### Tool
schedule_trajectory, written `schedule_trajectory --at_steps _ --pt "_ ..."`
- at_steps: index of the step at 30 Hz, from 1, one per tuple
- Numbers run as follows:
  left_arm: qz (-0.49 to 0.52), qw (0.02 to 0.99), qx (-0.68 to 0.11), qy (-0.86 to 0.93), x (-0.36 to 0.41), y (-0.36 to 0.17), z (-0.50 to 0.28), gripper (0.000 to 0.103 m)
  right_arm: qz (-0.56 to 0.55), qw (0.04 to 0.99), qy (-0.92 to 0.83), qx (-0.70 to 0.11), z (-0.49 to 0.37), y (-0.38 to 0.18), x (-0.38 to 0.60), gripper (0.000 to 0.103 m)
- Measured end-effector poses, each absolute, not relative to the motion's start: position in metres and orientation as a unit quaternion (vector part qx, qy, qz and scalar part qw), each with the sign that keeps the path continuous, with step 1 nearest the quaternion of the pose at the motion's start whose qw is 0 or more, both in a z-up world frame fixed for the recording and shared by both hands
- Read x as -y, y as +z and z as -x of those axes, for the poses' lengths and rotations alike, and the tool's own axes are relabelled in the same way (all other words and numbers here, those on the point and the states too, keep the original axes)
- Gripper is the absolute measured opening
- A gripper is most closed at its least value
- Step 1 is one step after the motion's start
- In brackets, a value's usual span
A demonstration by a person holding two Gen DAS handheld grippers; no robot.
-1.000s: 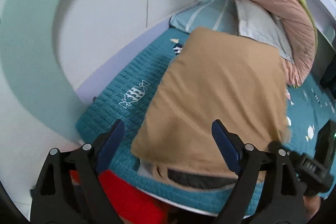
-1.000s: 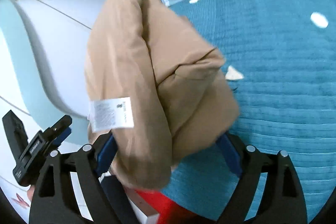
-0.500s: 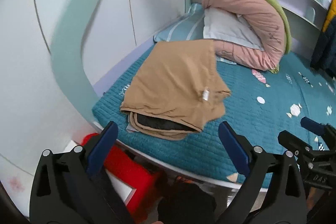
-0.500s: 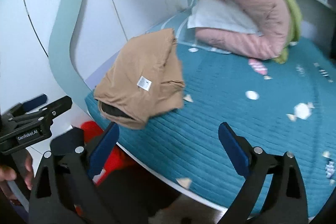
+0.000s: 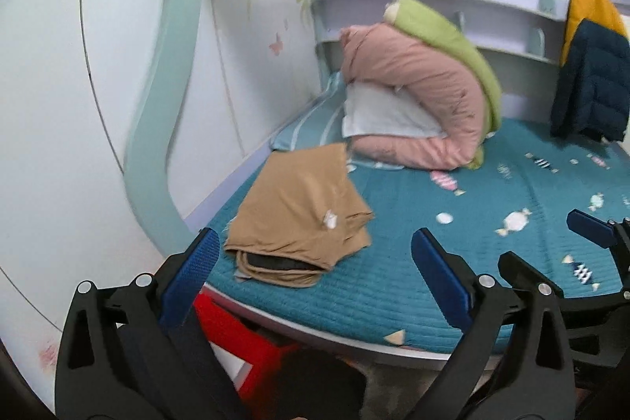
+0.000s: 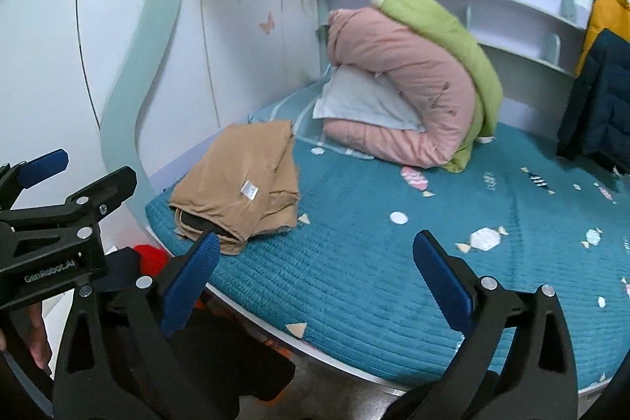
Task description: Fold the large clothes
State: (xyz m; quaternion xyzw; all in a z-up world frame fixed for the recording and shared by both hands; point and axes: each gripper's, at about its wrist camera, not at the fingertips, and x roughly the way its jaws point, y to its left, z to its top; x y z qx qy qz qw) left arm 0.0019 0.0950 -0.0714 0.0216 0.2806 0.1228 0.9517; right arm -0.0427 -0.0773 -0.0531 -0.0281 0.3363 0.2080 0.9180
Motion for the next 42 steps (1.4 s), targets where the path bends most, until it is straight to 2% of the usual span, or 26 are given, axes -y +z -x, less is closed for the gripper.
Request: schedule_trajectory --at_steps 9,16,42 --pt "-0.029 0.970 -0.224 0.086 -0.056 -0.035 0.027 0.098 0.024 0.945 0.158 -0.286 0.074 -0.013 0.115 0.095" --pt "-0.036 0.975 -0.209 0.068 -0.039 -0.023 0.037 0.098 0.006 0.960 0.123 -0.250 0.089 0.010 0.143 0.095" --pt "-0.038 0.981 -0.187 0.039 -0.008 -0.004 0.052 0.098 -0.004 0.972 0.100 -0.211 0.106 0.031 0.159 0.095"
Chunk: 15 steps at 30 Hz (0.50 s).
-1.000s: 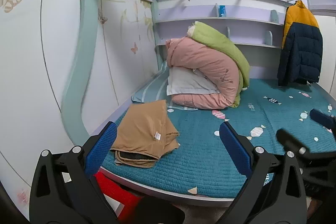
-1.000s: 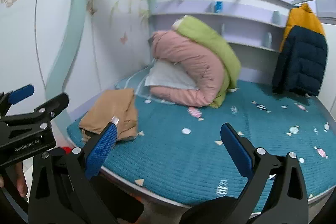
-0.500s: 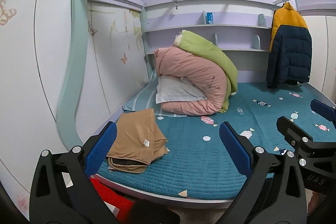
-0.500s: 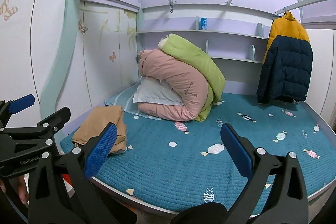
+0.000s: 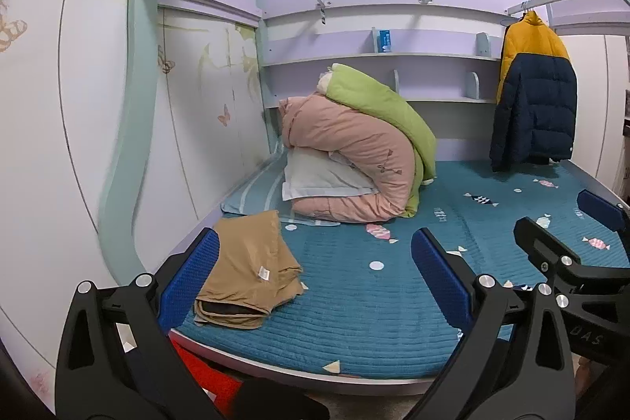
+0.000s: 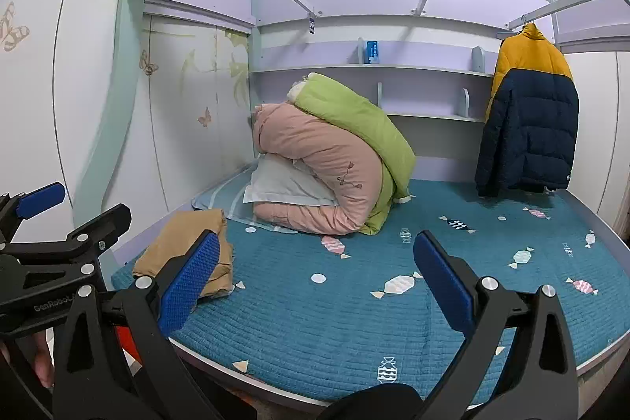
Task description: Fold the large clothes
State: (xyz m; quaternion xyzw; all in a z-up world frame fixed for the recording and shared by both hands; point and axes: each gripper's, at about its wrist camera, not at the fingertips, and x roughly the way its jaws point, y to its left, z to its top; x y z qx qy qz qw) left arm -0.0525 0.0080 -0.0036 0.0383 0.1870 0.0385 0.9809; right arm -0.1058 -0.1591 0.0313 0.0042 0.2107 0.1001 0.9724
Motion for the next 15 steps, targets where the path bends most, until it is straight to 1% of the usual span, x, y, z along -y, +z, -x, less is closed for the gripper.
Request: schedule_trajectory --at_steps 15 --pt "-0.035 0.983 -0.176 0.037 -0.0053 0.0006 0.0537 0.098 -0.008 0.975 0.094 -0.203 0.1099 0.0338 0.1588 0.095"
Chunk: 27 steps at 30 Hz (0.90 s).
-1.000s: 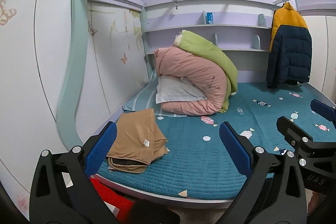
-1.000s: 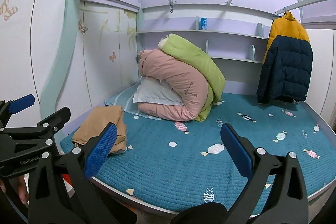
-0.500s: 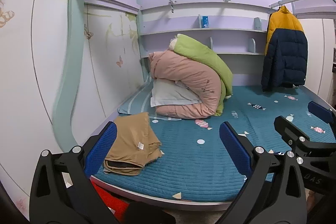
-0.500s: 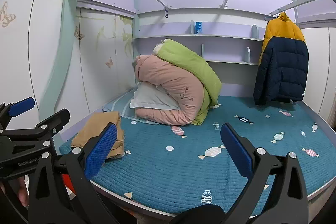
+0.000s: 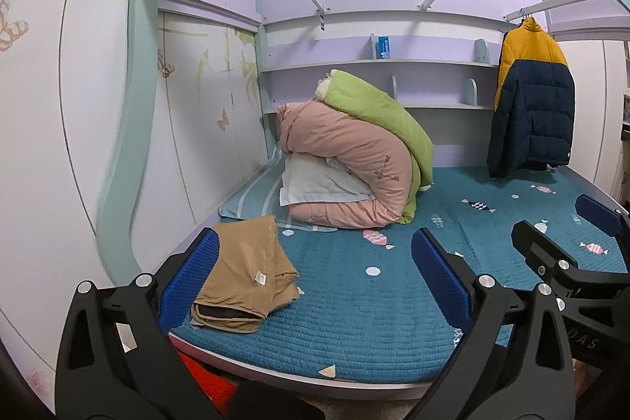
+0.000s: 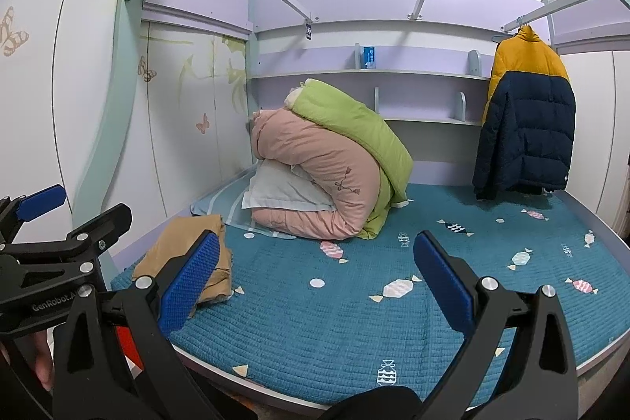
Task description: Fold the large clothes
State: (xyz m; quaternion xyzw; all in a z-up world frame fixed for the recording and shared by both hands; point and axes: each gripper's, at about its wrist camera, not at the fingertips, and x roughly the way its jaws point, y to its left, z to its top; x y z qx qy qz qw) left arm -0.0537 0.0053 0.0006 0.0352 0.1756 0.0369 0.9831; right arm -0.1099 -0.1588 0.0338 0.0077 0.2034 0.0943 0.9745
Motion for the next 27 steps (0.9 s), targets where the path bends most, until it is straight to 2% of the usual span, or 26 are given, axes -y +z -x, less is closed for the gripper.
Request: schedule_trajectory --at_steps 27 --pt "-0.033 0.984 -0.168 0.043 -0.0018 0.0004 0.0589 0.098 -0.012 0.974 0.096 -0.205 0.1135 0.0366 0.1525 0.095"
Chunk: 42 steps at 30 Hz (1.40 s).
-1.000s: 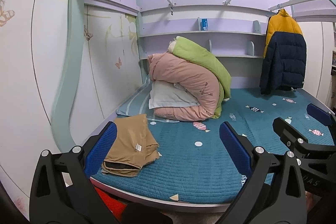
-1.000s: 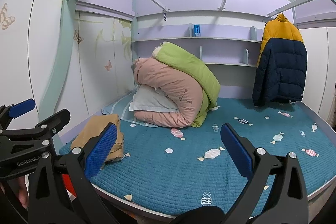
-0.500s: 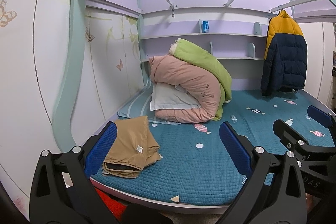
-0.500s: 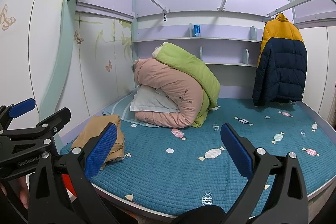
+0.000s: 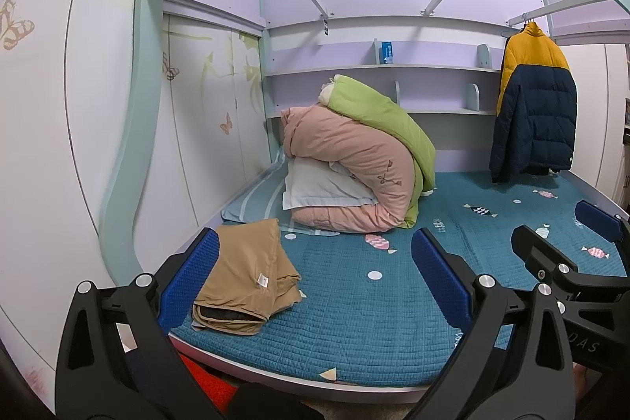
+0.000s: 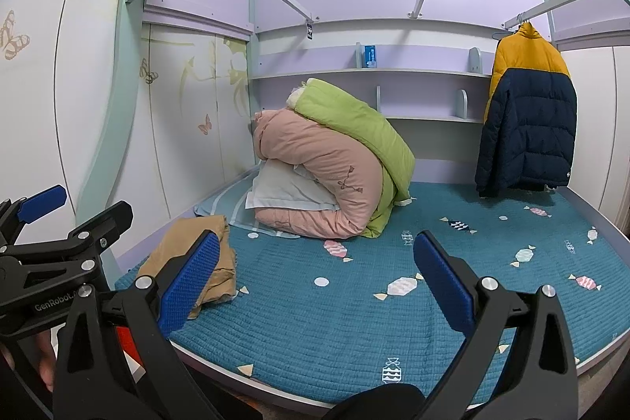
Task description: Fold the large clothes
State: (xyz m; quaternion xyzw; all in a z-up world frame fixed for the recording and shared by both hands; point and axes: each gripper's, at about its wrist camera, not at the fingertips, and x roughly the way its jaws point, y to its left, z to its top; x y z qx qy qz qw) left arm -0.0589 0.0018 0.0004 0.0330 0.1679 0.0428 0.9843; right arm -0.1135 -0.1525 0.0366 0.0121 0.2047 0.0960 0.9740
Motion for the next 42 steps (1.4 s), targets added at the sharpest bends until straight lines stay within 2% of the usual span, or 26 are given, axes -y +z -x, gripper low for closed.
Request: schedule_trajectory --at_steps 42 --pt "-0.041 0.986 -0.153 0.057 -0.008 0.003 0.062 0.098 -0.020 0.973 0.096 -0.210 0.113 0.039 0.136 0.095"
